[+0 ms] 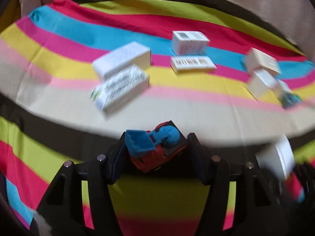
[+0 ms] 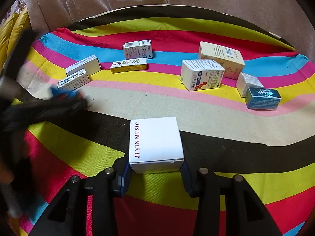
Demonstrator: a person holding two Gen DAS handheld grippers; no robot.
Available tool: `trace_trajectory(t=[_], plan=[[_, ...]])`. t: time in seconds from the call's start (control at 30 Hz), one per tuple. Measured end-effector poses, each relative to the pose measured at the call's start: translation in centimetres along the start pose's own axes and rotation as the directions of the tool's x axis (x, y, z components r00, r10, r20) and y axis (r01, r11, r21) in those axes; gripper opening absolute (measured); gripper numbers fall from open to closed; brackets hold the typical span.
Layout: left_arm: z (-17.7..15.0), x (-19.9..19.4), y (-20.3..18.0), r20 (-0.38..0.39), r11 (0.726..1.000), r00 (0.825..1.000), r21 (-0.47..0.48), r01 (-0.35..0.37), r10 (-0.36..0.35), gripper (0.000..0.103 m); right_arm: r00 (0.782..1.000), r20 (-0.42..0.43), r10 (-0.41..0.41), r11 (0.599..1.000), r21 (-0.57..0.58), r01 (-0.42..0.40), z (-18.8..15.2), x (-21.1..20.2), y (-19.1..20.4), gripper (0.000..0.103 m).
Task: Organize rigid objects
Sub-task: 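Lower the left tool onto the red toy car with the blue top, then close the left tool on the red toy car and lift it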
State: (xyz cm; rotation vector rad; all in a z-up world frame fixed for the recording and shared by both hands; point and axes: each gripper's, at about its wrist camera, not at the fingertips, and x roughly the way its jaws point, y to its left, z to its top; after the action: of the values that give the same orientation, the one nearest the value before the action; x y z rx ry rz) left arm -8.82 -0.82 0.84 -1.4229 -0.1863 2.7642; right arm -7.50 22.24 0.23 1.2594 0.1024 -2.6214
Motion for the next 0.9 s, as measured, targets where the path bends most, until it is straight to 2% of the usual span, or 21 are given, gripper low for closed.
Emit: trace_trajectory(t=[0.07, 0.13, 0.3, 0.4, 0.47, 0.5, 0.73, 0.9], plan=[[-1.5, -1.6, 0.8, -0.001, 0.998, 0.999, 0.037, 0.044, -0.044, 0.063, 1.0, 0.0, -0.001, 1.0, 0.0, 0.001, 0.0, 0.0, 0.0, 0.044], [-3.4, -3.1, 1.8, -0.003, 0.996, 0.999, 0.077, 0.055, -0.055, 0.063, 1.0, 0.0, 0.0, 1.0, 0.0, 0.0, 0.0, 0.0, 0.0, 0.044], [-5.6, -4.7, 3.1, -0.013, 0.991, 1.0, 0.133, 0.022, -0.02, 0.063, 1.0, 0.0, -0.002, 1.0, 0.0, 0.002, 0.0, 0.0, 0.0, 0.044], [-5.7, -4.1, 3.3, 0.007, 0.988, 1.0, 0.155, -0.013, 0.012, 0.065, 1.0, 0.0, -0.002, 1.0, 0.0, 0.002, 0.0, 0.0, 0.0, 0.044], [-5.7, -4.0, 3.8, 0.006, 0.99, 1.0, 0.138, -0.027, 0.026, 0.078, 1.0, 0.001, -0.002, 1.0, 0.001, 0.002, 0.0, 0.0, 0.0, 0.044], [-5.6, -3.8, 4.0, 0.001, 0.992, 1.0, 0.123, -0.026, 0.027, 0.081, 1.0, 0.001, -0.002, 1.0, 0.001, 0.002, 0.0, 0.0, 0.0, 0.044], [-6.0, -4.0, 4.4, 0.014, 0.993, 0.997, 0.086, -0.076, 0.075, 0.087, 1.0, 0.001, -0.002, 1.0, 0.001, 0.002, 0.0, 0.0, 0.0, 0.044], [-6.2, -4.1, 5.1, -0.011, 0.992, 0.992, 0.011, -0.128, 0.128, 0.094, 1.0, 0.001, -0.003, 1.0, 0.001, 0.003, 0.0, 0.0, 0.0, 0.044]])
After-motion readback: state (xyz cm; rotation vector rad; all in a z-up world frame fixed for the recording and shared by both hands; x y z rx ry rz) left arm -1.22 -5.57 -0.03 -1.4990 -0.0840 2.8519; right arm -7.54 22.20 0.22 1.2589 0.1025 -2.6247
